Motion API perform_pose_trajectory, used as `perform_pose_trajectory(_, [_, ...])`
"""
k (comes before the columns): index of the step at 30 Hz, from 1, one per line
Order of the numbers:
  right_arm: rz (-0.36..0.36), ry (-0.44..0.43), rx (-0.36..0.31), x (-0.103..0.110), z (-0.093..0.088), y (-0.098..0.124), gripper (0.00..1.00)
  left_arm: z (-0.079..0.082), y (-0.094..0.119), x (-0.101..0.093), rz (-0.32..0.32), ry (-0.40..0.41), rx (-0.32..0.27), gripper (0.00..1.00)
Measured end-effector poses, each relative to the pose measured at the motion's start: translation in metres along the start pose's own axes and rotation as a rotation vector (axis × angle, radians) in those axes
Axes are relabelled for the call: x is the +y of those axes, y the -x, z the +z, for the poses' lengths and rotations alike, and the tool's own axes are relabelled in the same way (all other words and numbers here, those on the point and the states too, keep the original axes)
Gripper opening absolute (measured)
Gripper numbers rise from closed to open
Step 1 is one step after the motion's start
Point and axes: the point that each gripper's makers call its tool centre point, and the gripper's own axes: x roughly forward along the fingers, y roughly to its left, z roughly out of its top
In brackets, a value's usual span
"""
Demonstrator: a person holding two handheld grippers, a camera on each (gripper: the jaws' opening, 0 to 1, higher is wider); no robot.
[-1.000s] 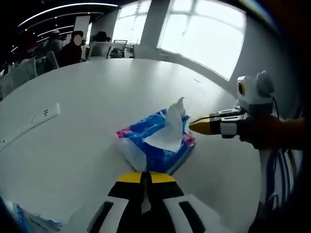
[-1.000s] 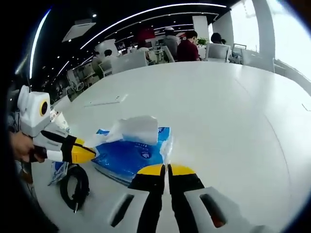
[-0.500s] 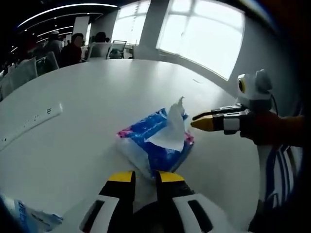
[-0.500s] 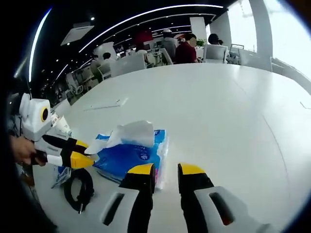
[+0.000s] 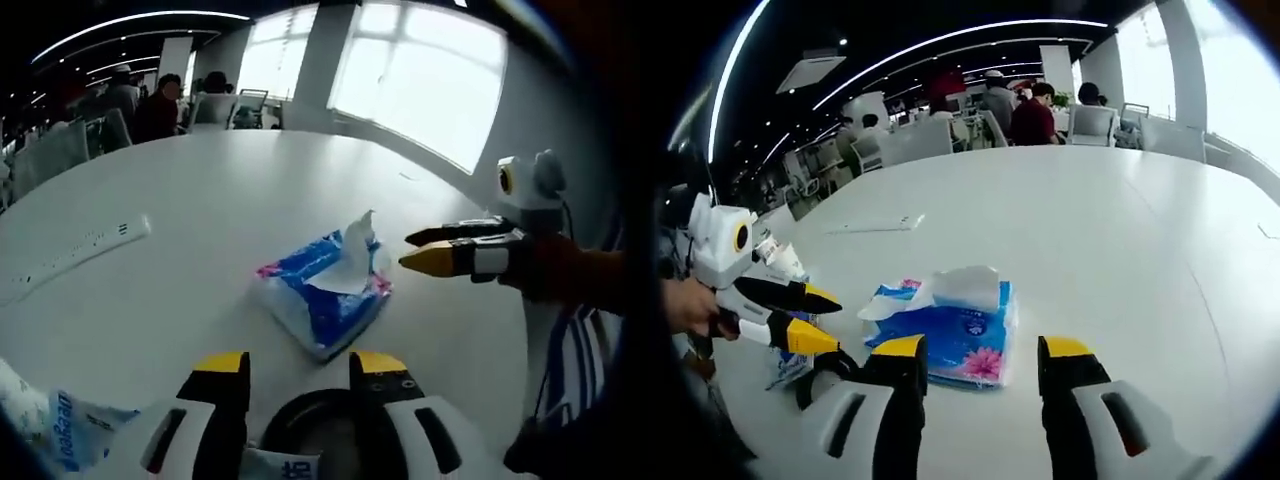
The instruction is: Arrange the tabletop items into an orderly group along one side of the table until the central work area is clear of visible clutter.
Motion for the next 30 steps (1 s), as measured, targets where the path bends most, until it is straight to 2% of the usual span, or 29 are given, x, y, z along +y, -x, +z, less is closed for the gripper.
perform_pose_trajectory(8, [0.0,0.005,-0.027,0.026,0.006,0.021,0.56,0.001,0.042,0.019,0.042,-0.009,-0.037,0.47])
perform_pose_trajectory(13, [0.0,0.006,-0.037,0.039,0.002,0.028,0.64,-0.002,0.066,0.03,0.057,-0.025,-0.043,0.51])
perform_pose_trajectory(15, [-0.005,0.003,-0.044,0.043,0.002,0.034,0.69,0.0,0.077,0.04,0.08,-0.024,-0.065,0.51])
perform_pose_trajectory(19, [-0.017,0.02,-0.056,0.054,0.001,0.044,0.74,-0.001,0.096,0.047,0.091,-0.017,-0.083,0.55])
perform_pose_trajectory(24, [-0.023,0.024,-0.06,0.069,-0.001,0.059,0.8,-0.006,0.128,0.058,0.116,-0.024,-0.109,0.61])
perform_pose_trajectory(30, [-0.03,0.049,-0.062,0.087,-0.007,0.067,0.85,-0.022,0.15,0.079,0.114,-0.012,-0.136,0.7])
